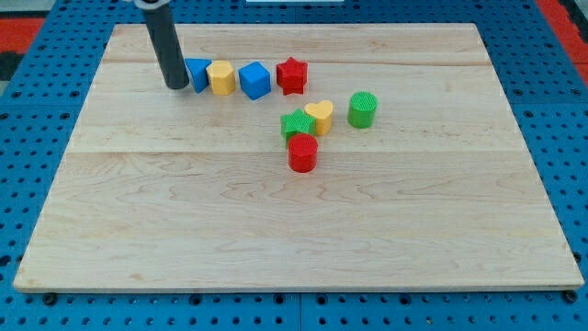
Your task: Place the arm right to the green circle
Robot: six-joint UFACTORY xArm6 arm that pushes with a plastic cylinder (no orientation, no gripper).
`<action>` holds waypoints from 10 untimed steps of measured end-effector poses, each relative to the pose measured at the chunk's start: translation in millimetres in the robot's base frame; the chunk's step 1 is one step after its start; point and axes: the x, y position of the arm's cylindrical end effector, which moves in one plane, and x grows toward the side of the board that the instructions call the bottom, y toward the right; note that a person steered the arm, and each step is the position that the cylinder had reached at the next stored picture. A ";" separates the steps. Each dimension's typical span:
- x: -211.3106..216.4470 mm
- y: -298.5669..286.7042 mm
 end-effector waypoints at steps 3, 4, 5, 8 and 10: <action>-61.3 -3.0; -54.3 16.9; -43.9 18.5; -42.1 47.9; -36.3 41.9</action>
